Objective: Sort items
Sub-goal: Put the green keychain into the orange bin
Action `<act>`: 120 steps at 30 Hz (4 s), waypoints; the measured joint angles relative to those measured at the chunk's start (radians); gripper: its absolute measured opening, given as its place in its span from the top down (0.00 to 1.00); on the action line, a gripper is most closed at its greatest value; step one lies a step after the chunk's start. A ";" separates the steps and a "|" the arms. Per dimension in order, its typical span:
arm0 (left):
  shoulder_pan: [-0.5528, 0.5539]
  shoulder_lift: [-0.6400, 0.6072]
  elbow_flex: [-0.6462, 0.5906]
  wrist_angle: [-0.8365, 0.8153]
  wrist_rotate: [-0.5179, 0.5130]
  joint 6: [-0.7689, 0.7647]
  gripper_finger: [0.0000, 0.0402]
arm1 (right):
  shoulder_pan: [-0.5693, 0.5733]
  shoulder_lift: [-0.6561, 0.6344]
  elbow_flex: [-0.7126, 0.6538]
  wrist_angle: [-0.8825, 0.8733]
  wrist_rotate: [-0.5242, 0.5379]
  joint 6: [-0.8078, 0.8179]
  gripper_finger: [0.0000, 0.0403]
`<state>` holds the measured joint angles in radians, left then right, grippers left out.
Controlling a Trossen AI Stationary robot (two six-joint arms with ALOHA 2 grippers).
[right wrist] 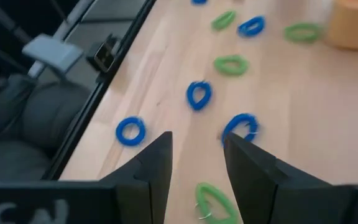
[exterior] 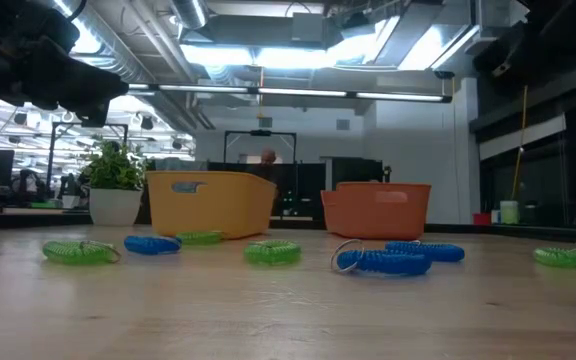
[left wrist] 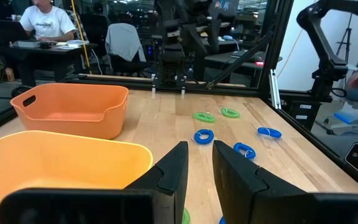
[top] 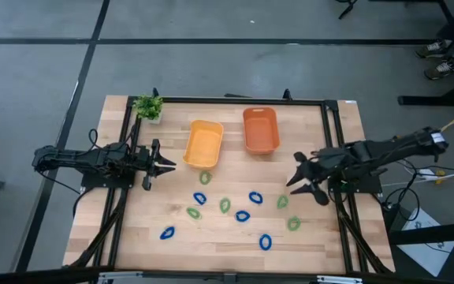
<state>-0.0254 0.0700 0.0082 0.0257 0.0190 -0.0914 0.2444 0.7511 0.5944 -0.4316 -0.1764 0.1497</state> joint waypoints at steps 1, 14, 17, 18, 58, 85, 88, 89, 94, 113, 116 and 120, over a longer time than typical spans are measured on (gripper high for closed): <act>0.000 0.000 0.000 0.000 0.000 0.000 0.83 | 0.017 0.026 0.007 0.001 0.000 0.000 0.64; 0.000 0.000 0.000 0.000 0.000 0.000 0.82 | 0.223 0.330 0.059 0.143 -0.001 -0.003 0.64; 0.000 0.000 0.000 0.000 0.000 0.000 0.83 | 0.240 0.399 0.059 0.217 -0.003 0.002 0.64; 0.000 0.000 0.000 0.000 0.000 0.000 0.82 | 0.240 0.422 0.059 0.244 -0.002 -0.001 0.64; 0.000 0.000 0.000 0.000 0.000 0.000 0.83 | 0.077 0.850 0.299 -0.249 0.002 0.004 0.64; 0.000 0.000 0.000 0.000 0.000 0.000 0.83 | 0.155 0.893 0.298 -0.299 0.148 0.064 0.64; 0.000 0.000 0.000 0.000 0.000 0.000 0.82 | 0.155 0.893 0.298 -0.296 0.149 0.080 0.64; 0.000 0.000 0.000 0.000 0.000 0.000 0.83 | 0.155 0.893 0.298 -0.296 0.149 0.080 0.64; 0.000 0.000 0.000 0.000 0.000 0.000 0.82 | 0.155 0.893 0.298 -0.294 0.149 0.105 0.64; 0.000 0.000 0.000 0.000 0.000 0.000 0.83 | 0.154 0.893 0.297 -0.275 0.166 0.108 0.73; 0.000 0.000 0.000 0.000 0.000 0.000 0.82 | 0.154 0.893 0.297 -0.275 0.168 0.115 0.73; 0.000 0.000 0.000 0.000 0.000 0.000 0.82 | 0.154 0.893 0.297 -0.275 0.184 0.147 0.75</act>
<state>-0.0254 0.0700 0.0082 0.0257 0.0193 -0.0914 0.3981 1.6436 0.8917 -0.7071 0.0073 0.2969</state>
